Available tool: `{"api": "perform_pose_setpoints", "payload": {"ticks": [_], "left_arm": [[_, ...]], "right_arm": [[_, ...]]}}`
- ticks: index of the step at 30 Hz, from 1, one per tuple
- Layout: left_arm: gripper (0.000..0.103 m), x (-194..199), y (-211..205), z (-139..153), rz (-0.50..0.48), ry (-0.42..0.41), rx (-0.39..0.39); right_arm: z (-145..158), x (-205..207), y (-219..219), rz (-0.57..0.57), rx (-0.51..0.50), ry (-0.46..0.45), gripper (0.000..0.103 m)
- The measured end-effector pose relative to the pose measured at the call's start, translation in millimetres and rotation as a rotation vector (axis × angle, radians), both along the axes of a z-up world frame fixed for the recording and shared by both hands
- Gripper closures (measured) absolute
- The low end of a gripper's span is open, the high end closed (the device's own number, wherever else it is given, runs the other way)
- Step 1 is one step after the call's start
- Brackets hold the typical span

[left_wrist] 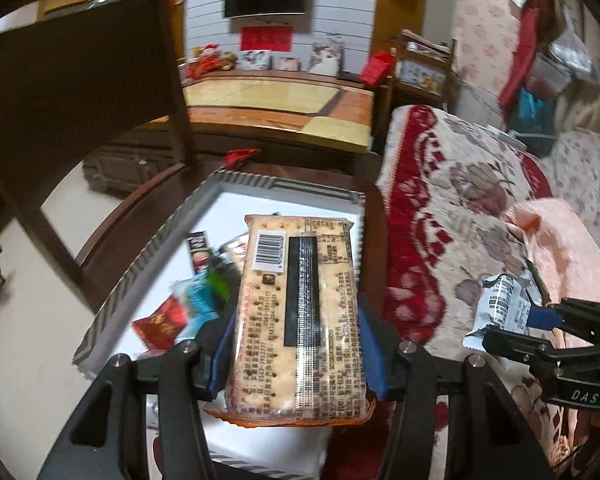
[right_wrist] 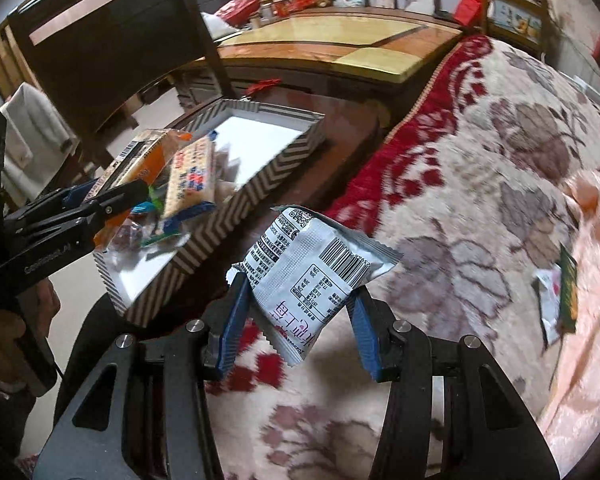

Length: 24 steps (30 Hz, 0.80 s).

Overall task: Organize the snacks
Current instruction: 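Carry the cracker bar and white bag over the white tray with both tools, then drop the cracker bar from the left tool into the tray while the right drops the white bag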

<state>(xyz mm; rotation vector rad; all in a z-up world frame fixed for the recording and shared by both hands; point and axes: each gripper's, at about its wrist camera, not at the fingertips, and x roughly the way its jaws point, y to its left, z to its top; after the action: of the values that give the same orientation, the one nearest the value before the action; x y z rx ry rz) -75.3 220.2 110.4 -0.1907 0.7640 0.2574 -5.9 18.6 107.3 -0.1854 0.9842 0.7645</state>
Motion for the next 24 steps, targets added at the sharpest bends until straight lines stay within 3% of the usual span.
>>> {"api": "perform_pose_setpoints", "payload": {"ticks": [13,24], "left_arm": [[0.047,-10,46,-20,0.169,0.056,-0.032],[0.047,-12,67,-32,0.245,0.092,-0.048]], "right_arm": [[3,7,87,0.145,-0.004,0.003,0.055],[-17,21,164,0.239,-0.065,0.024,0.055]]}}
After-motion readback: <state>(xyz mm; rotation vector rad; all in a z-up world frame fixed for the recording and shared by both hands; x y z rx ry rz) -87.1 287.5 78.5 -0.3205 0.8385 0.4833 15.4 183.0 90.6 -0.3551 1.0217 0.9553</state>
